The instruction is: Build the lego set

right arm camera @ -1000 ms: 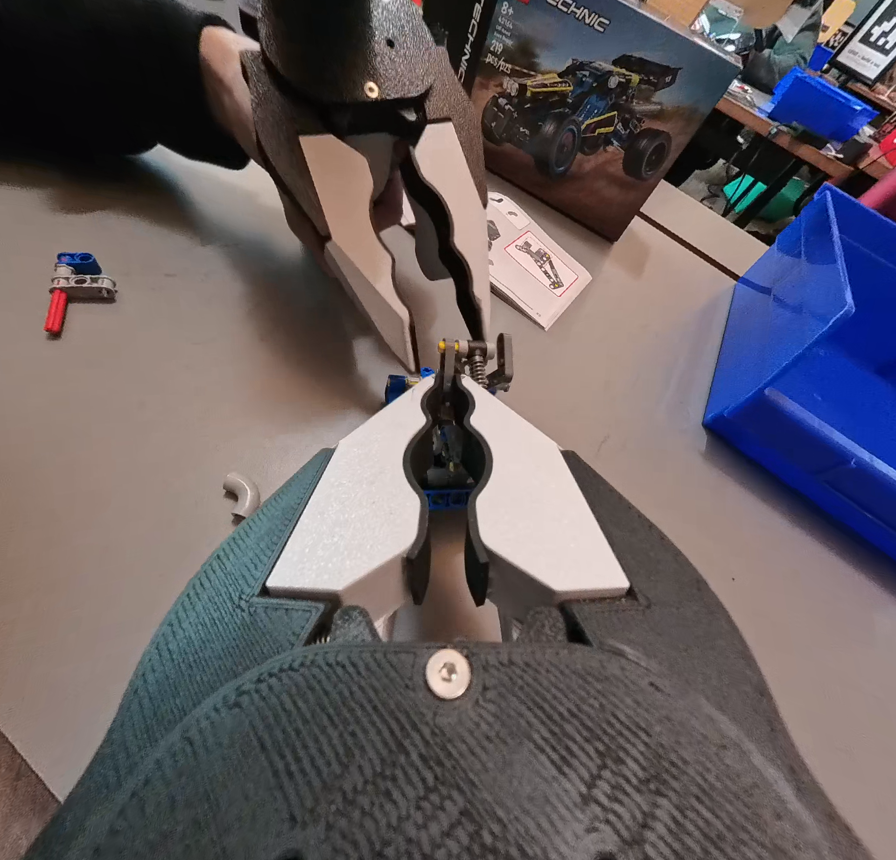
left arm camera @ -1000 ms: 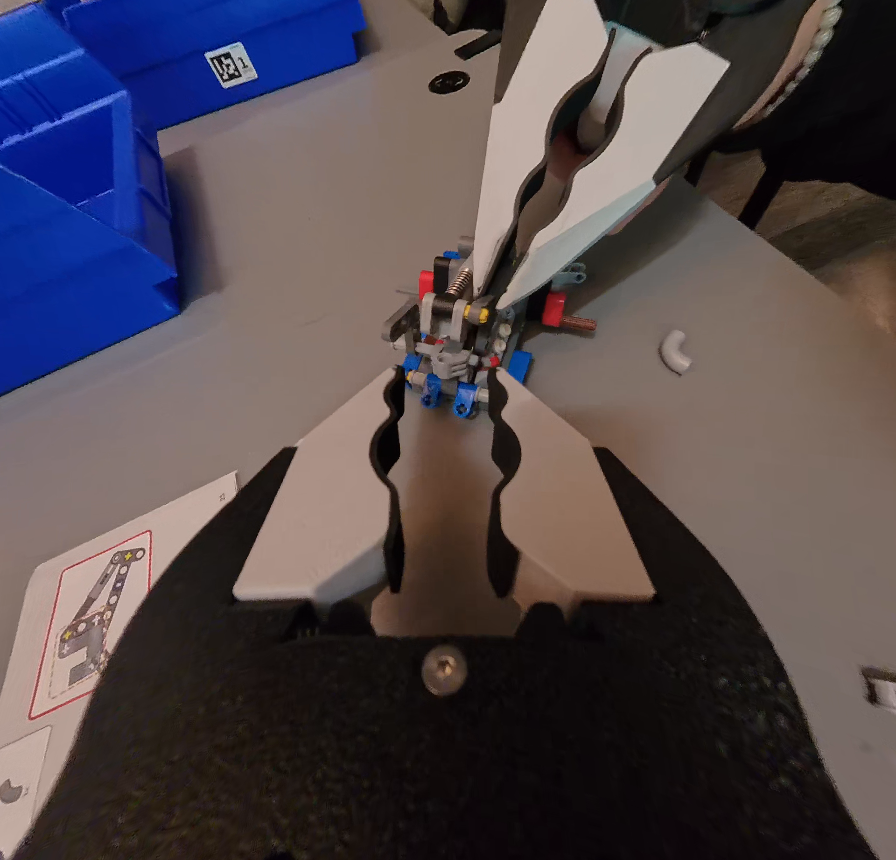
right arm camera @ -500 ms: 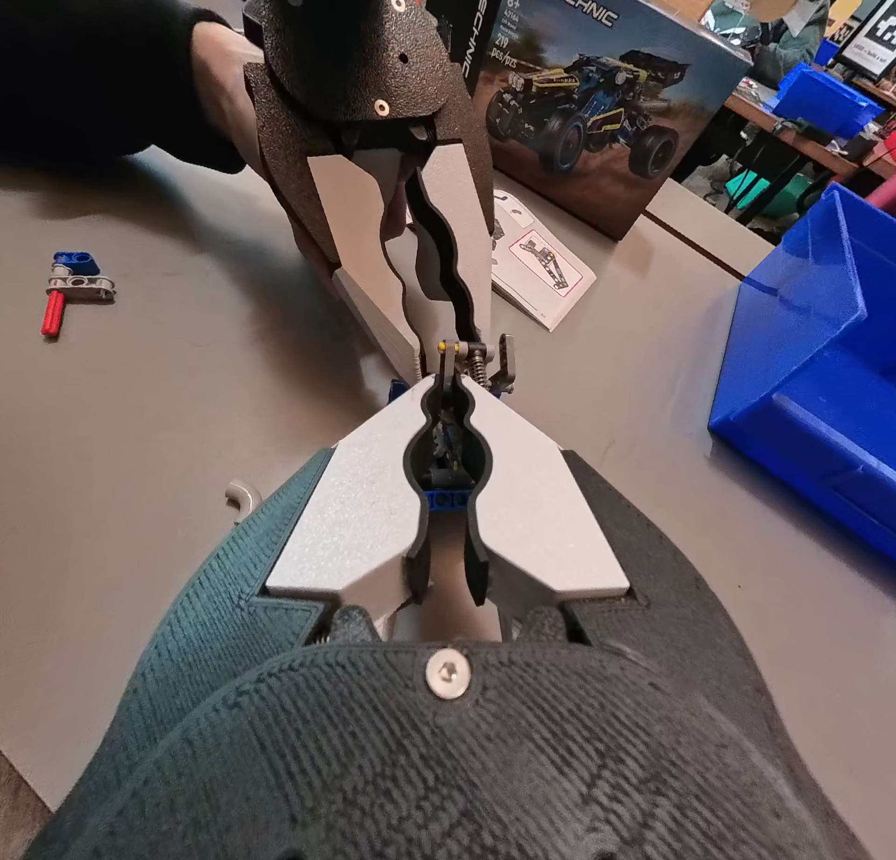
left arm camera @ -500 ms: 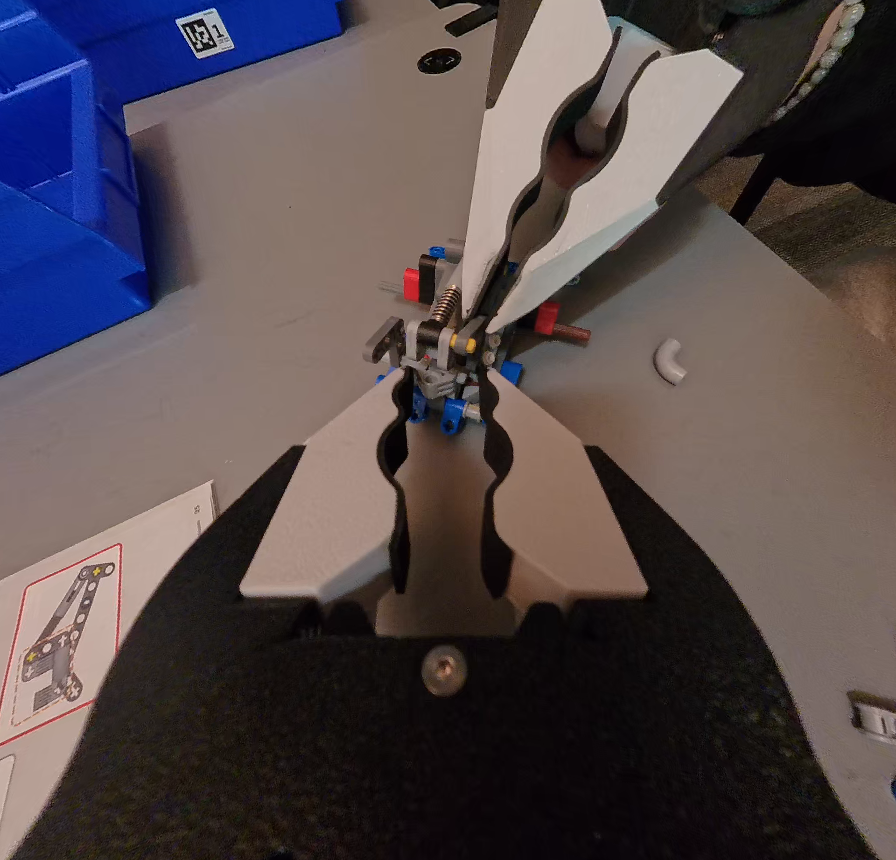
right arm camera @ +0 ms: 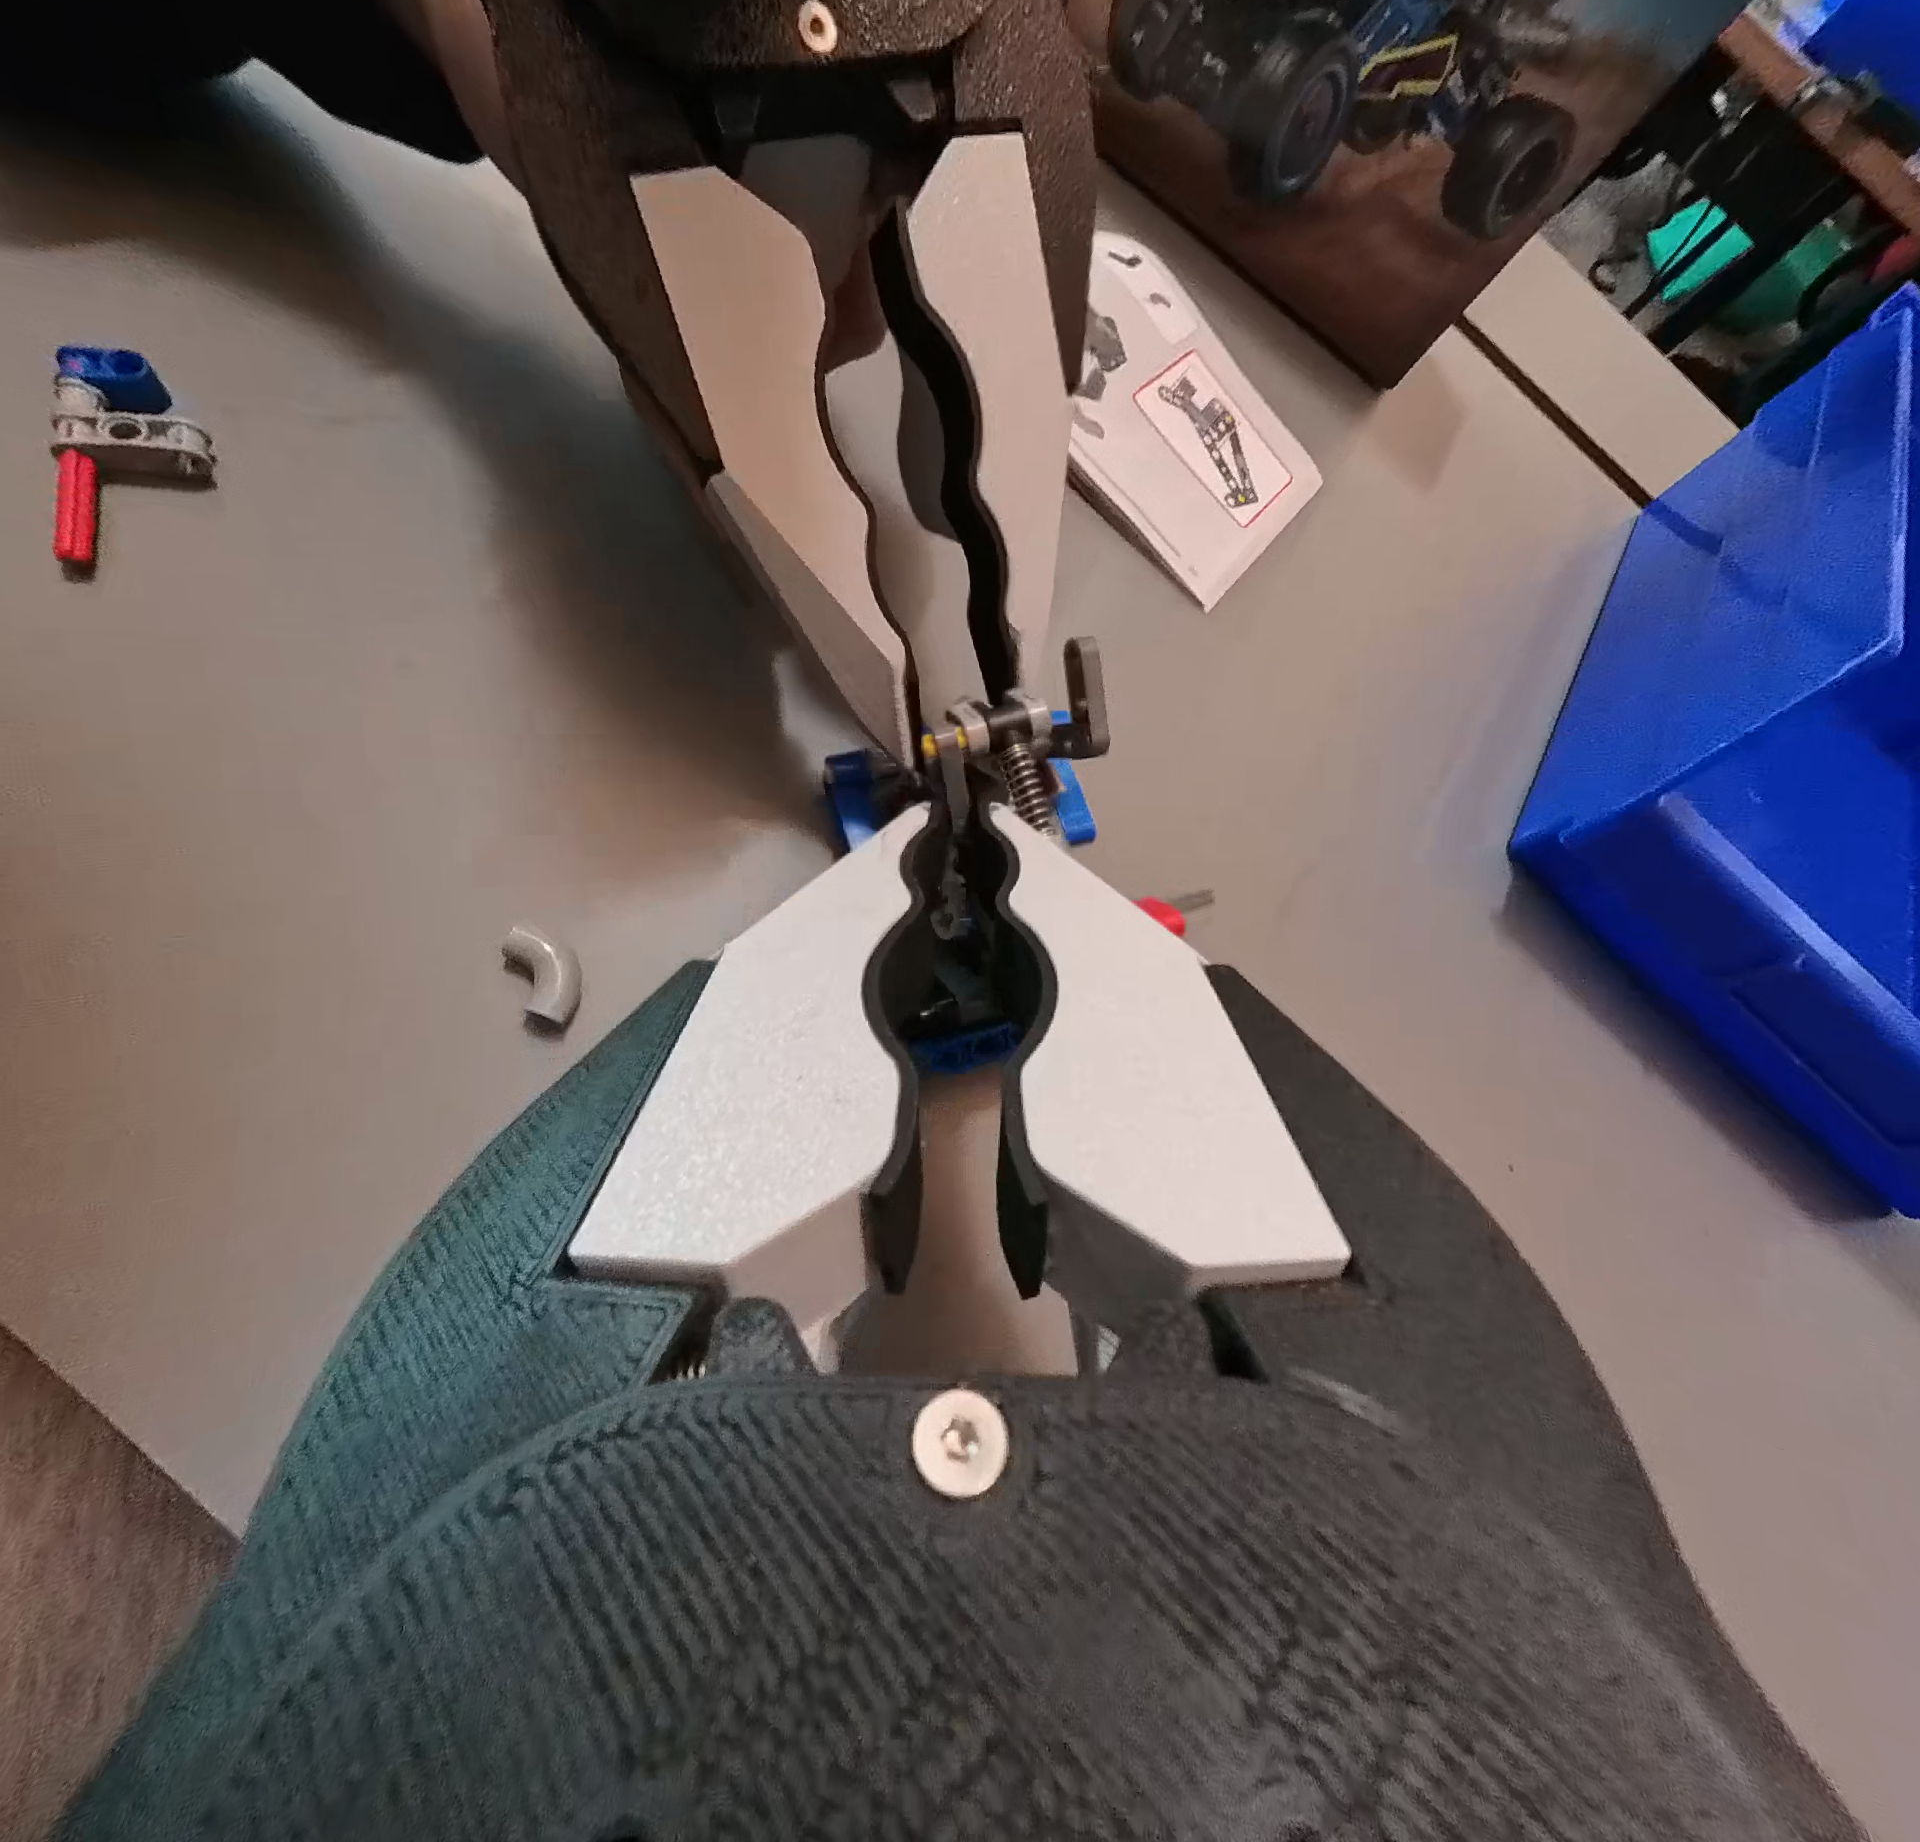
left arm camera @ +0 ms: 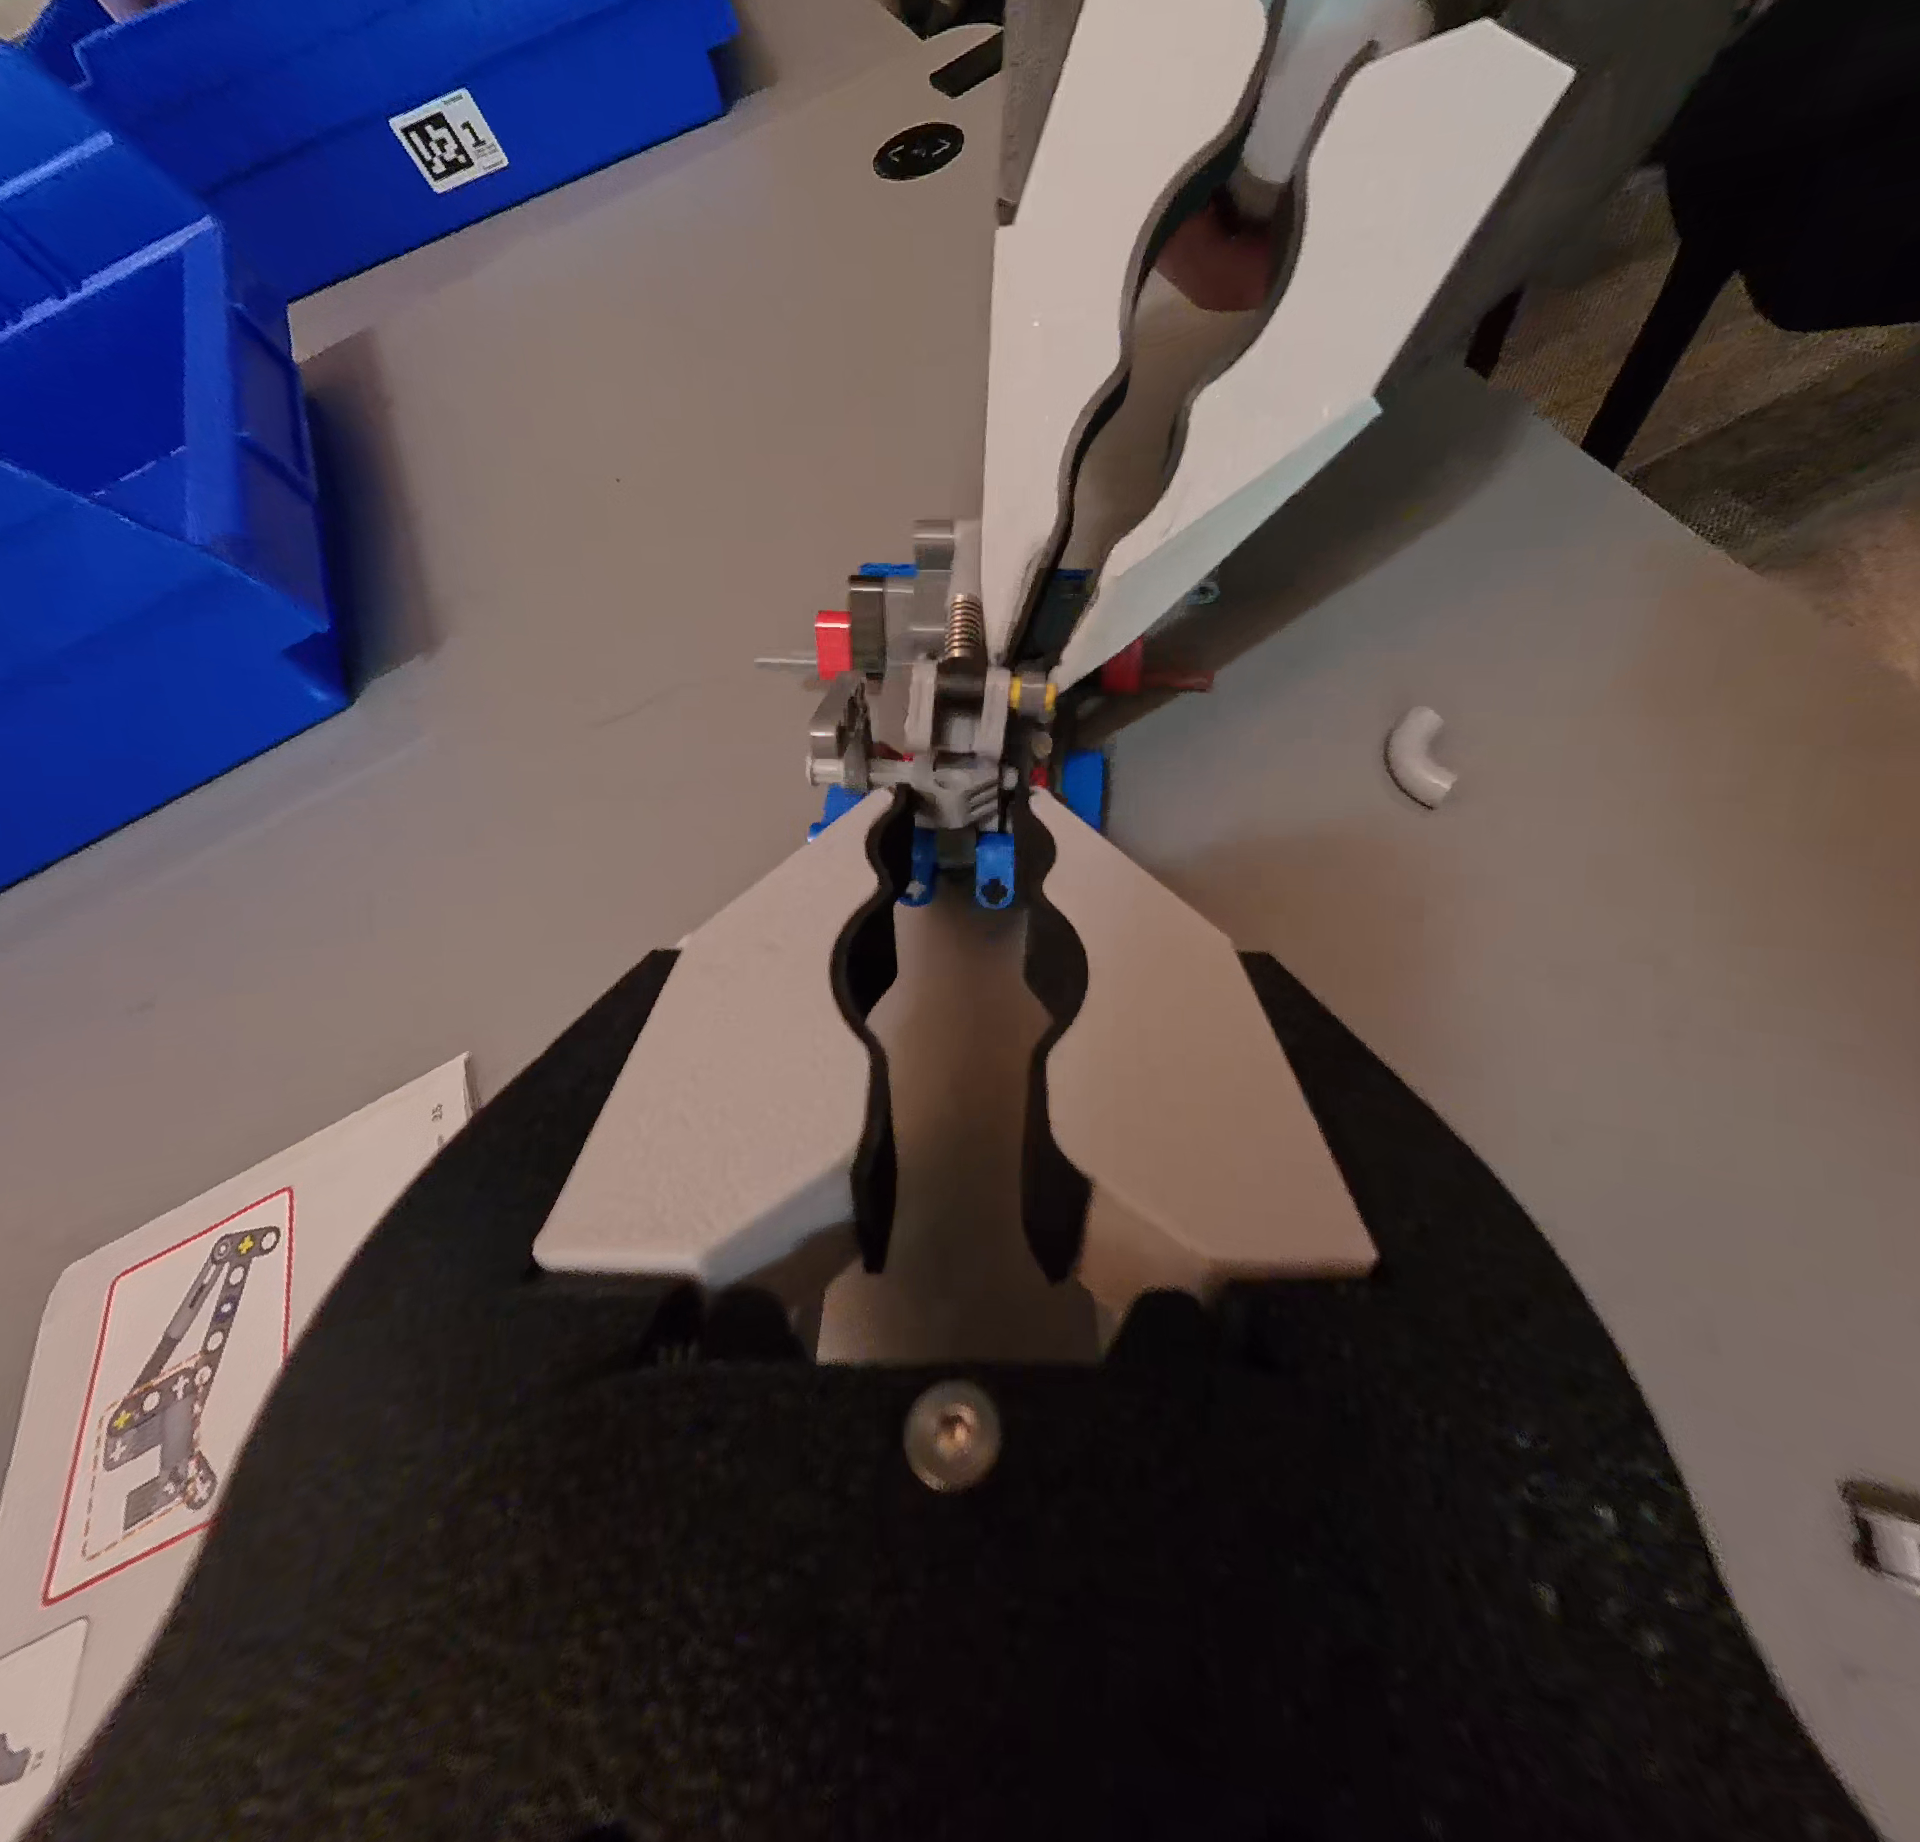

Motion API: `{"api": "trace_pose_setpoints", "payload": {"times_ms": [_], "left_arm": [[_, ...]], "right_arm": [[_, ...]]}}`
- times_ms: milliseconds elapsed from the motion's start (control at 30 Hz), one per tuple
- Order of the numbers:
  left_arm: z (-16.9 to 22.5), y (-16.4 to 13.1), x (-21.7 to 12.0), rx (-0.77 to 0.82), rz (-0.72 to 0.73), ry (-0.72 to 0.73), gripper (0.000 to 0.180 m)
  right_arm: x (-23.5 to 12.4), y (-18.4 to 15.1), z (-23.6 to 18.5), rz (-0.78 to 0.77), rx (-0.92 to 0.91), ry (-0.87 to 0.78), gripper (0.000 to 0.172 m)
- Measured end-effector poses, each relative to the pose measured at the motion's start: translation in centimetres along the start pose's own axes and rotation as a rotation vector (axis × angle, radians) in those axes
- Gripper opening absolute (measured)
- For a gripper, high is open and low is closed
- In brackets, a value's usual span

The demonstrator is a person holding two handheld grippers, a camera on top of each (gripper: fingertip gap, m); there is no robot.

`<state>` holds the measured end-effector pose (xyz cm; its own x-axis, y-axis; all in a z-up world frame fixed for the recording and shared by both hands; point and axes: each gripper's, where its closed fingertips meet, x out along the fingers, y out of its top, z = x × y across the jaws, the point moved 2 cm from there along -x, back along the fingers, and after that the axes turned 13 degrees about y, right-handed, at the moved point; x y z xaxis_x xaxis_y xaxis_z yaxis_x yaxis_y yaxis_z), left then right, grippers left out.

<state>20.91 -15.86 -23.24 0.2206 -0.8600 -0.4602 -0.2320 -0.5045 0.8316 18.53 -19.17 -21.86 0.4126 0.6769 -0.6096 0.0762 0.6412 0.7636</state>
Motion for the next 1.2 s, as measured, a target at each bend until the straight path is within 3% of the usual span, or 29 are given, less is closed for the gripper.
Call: {"api": "trace_pose_setpoints", "payload": {"times_ms": [667,1200], "left_arm": [[0.43,-0.20,0.13,0.021,-0.016,-0.021,0.012],[0.66,-0.17,0.05,0.026,-0.011,-0.037,0.019]], "right_arm": [[-0.67,-0.15,-0.22,0.210,0.170,0.172,0.001],[-0.16,0.01,-0.17,0.200,0.210,0.167,0.001]]}}
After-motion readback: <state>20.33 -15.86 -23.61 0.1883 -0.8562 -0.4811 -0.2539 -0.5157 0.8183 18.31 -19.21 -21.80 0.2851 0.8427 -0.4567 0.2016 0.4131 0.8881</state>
